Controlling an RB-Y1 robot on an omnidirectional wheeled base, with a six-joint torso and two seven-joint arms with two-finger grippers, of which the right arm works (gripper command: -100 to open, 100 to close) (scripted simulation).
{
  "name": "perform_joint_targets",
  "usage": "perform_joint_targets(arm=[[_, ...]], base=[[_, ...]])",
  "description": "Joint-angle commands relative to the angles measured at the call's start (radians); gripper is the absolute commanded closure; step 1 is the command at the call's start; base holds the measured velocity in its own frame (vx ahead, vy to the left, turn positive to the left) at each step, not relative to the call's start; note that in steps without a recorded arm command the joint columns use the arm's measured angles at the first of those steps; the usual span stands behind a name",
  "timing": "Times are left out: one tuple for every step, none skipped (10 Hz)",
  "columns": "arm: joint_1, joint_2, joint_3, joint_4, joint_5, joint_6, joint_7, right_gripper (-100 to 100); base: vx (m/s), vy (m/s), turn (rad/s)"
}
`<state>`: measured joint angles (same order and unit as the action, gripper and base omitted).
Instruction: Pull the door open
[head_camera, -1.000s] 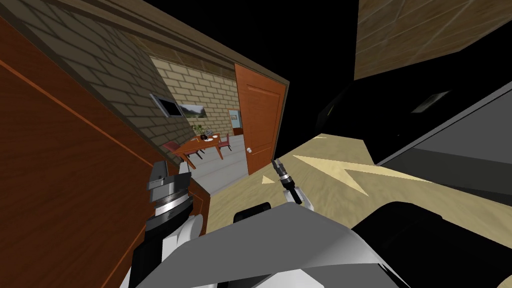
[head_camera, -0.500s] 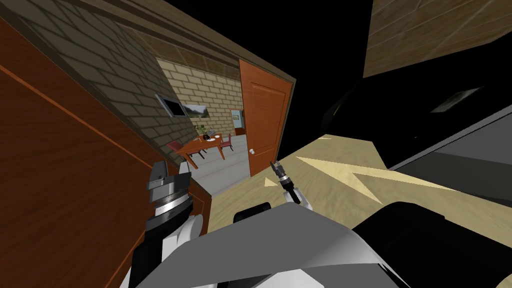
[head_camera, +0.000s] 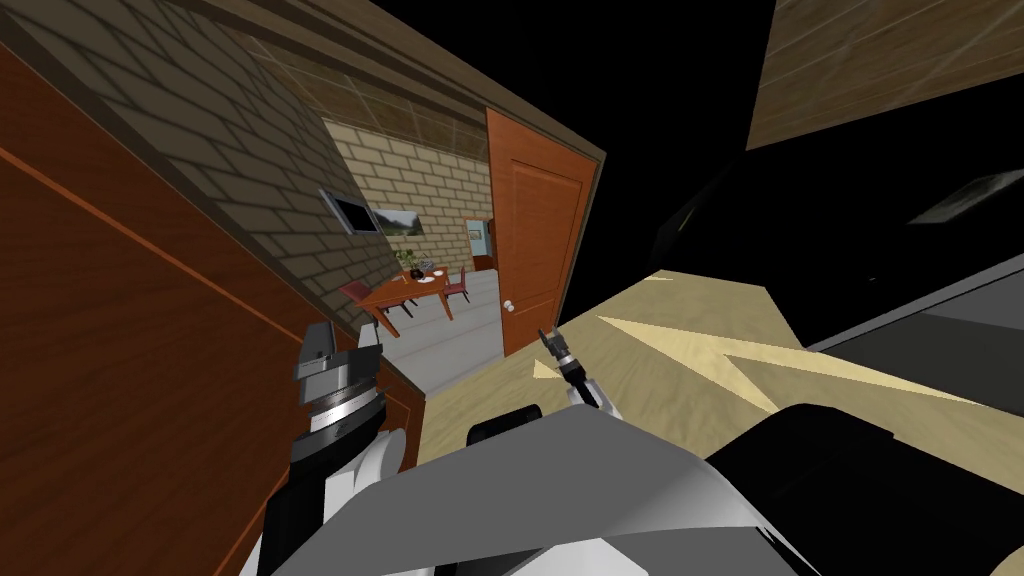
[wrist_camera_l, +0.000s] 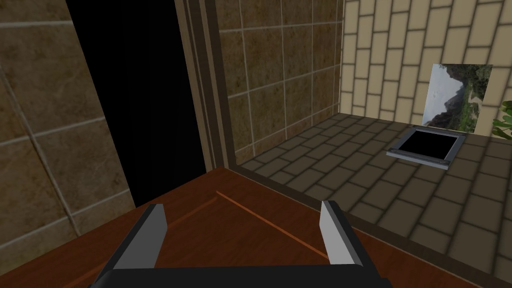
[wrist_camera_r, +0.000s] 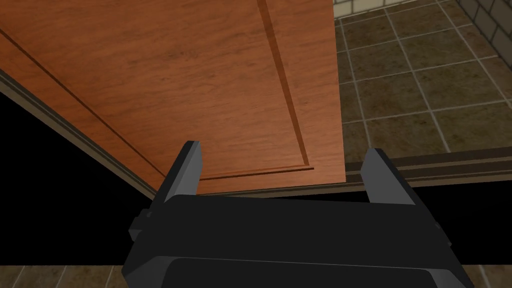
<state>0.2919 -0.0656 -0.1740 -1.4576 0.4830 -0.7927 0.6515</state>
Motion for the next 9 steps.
perform_joint_targets(arm=[[-0.008, 0.002, -0.009, 0.039, 0.016, -0.010, 0.035, -100], [-0.013, 0.005, -0.014, 0.061, 0.027, -0.014, 0.055, -100], [-0.018, 0.009, -0.019, 0.082, 0.037, -0.018, 0.075, -100], [-0.023, 0.012, -0.023, 0.104, 0.048, -0.022, 0.095, -100], [-0.029, 0.015, -0.028, 0.126, 0.058, -0.026, 0.115, -100], [-0.033, 0.019, -0.032, 0.145, 0.068, -0.029, 0.133, -100], [-0.038, 0.022, -0.036, 0.165, 0.077, -0.033, 0.152, -100], [-0.043, 0.026, -0.040, 0.185, 0.087, -0.037, 0.170, -100], [-0.047, 0.030, -0.045, 0.204, 0.096, -0.040, 0.188, -100]], base=[[0.115, 0.015, 0.057], [0.115, 0.020, 0.051], [0.101, 0.025, 0.053], [0.104, 0.024, 0.049], [0.109, 0.029, 0.052], [0.099, 0.023, 0.039], [0.094, 0.019, 0.042], [0.100, 0.010, 0.045], [0.105, 0.008, 0.041]])
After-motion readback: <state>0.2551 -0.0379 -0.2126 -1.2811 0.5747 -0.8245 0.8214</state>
